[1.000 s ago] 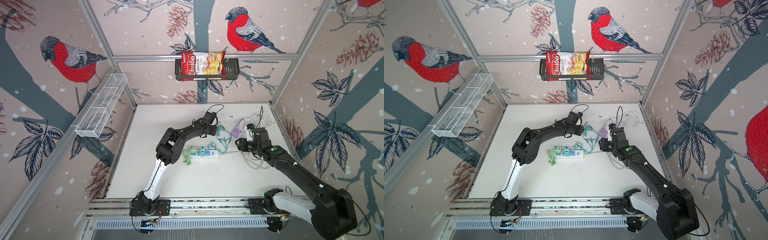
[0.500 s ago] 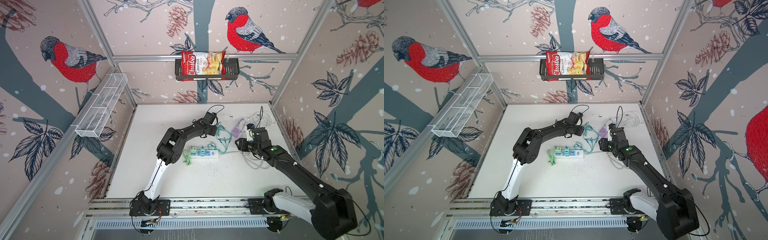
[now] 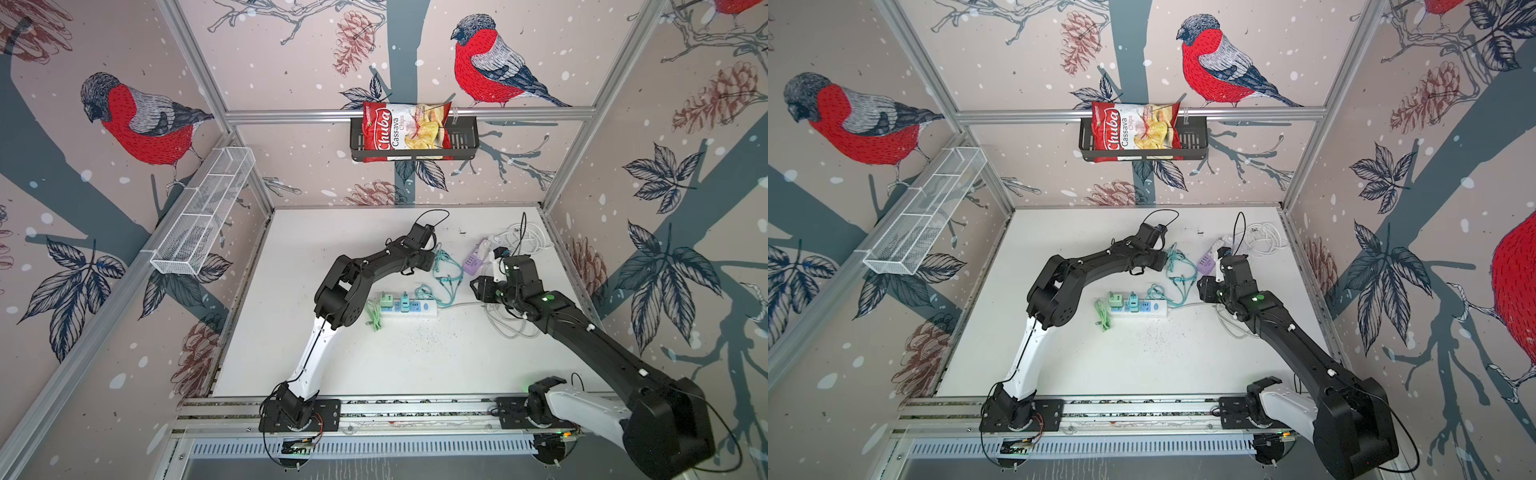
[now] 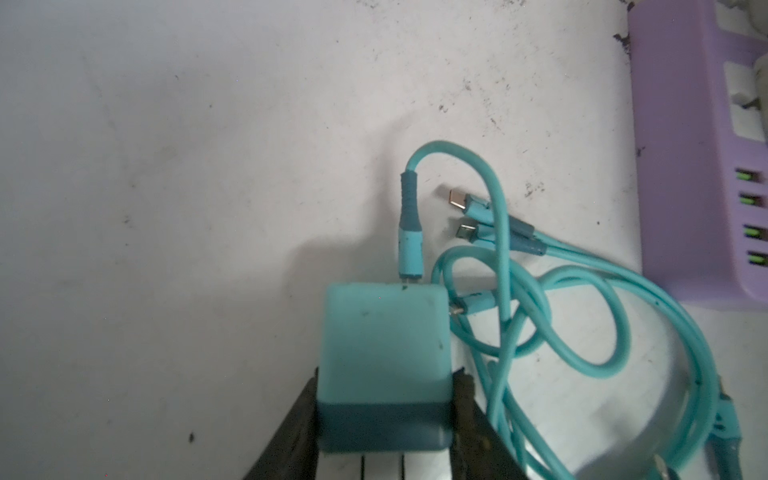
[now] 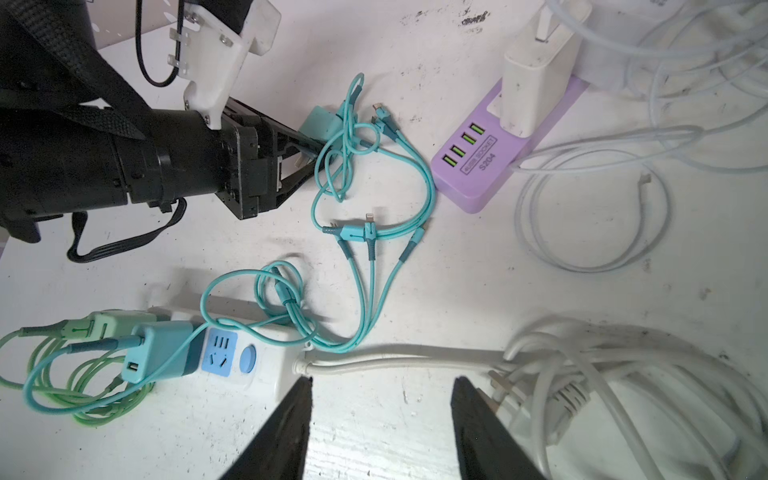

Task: Insert the plug
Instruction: 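Close the left gripper on the teal charger body, then lift the teal charger with the left gripper while the right gripper approaches it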

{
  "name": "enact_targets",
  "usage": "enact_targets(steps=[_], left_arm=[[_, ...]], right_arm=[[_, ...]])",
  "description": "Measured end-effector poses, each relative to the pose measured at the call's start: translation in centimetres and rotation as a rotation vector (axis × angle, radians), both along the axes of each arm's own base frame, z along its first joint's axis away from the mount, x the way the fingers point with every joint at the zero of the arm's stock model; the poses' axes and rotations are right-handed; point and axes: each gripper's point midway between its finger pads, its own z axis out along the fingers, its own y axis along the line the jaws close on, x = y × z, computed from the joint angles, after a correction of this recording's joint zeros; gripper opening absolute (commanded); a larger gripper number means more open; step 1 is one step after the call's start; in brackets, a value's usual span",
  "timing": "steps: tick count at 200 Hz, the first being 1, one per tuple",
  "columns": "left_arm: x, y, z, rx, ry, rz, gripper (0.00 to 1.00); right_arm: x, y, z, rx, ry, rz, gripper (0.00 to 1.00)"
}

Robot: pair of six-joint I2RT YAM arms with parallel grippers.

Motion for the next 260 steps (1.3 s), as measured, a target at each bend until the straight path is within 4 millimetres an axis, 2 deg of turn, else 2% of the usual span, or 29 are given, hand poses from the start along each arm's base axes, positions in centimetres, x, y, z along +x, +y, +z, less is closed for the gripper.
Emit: enact_targets(steps=[26, 40, 77, 107, 124, 151, 165, 184, 215, 237, 260], left_arm=[[-0.9, 0.8, 0.3, 0.004, -0.01, -0.006, 0.31], [-1.5, 1.4, 1.2, 0.0, -0.036, -0.007, 0.31], [-1.0, 2.3, 6.4, -0.053, -0.205, 0.021, 0.3], [-1.4, 2.6, 9.3, -0.094, -0.327, 0.018, 0.28], [-2.4, 2.2, 10.8, -0.115, -0.394, -0.026, 0.28], [-4.5, 0.1, 13.2, -0.163, -0.49, -0.145, 0.26], [-5.4, -0.6, 13.7, -0.194, -0.521, -0.209, 0.27], [-6.2, -0.9, 13.3, -0.223, -0.539, -0.26, 0.27], [-7.4, -1.9, 13.4, -0.284, -0.573, -0.343, 0.27], [-8.4, -2.5, 13.8, -0.335, -0.599, -0.402, 0.27], [-9.5, -3.0, 14.3, -0.386, -0.628, -0.464, 0.27]], right_arm=[[0.2, 0.1, 0.4, 0.009, -0.008, -0.001, 0.56], [0.4, 0.3, 0.9, 0.023, -0.016, 0.0, 0.56], [1.1, 1.1, 2.4, 0.077, -0.041, -0.002, 0.57], [1.5, 1.7, 3.8, 0.12, -0.07, 0.009, 0.57], [1.6, 2.0, 4.8, 0.137, -0.087, 0.022, 0.57], [2.1, 2.4, 6.7, 0.156, -0.128, 0.035, 0.57], [2.3, 2.5, 7.8, 0.164, -0.149, 0.04, 0.57], [2.6, 2.4, 9.2, 0.165, -0.185, 0.051, 0.58], [2.8, 1.5, 11.4, 0.174, -0.244, 0.038, 0.61], [3.3, 0.7, 12.2, 0.174, -0.264, 0.026, 0.61], [4.1, 0.4, 12.1, 0.173, -0.241, 0.018, 0.62]])
